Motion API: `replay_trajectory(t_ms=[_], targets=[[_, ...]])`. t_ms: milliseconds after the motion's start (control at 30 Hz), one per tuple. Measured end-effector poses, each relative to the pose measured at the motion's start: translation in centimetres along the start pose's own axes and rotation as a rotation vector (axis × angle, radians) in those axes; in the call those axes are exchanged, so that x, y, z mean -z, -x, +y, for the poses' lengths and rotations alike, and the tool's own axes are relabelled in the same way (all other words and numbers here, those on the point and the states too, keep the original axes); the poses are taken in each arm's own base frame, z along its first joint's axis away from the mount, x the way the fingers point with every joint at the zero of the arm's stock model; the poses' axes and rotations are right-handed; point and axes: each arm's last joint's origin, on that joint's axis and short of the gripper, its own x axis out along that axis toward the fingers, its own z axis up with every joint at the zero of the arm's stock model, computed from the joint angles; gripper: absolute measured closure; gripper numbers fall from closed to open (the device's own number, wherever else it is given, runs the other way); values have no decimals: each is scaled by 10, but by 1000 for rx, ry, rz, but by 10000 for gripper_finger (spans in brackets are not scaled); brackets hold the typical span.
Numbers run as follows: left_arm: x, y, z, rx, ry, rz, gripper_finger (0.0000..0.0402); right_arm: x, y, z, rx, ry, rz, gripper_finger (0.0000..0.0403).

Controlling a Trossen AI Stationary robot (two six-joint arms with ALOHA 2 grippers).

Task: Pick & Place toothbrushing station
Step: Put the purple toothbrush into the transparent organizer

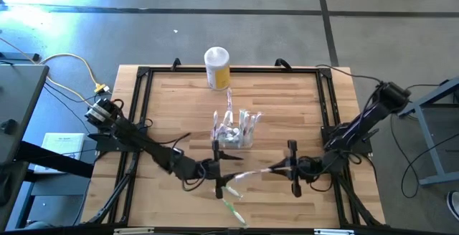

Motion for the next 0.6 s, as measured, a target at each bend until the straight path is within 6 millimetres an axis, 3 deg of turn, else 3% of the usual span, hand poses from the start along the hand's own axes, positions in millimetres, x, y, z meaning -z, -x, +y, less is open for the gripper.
replay_trajectory(t_ms=[300, 600], targets=[[-7, 2, -9, 306, -156, -145, 197, 8, -11, -7, -32, -25, 12, 387], [-10, 3, -9, 319, -135, -188, 197, 7, -11, -7, -47, -35, 3, 387]])
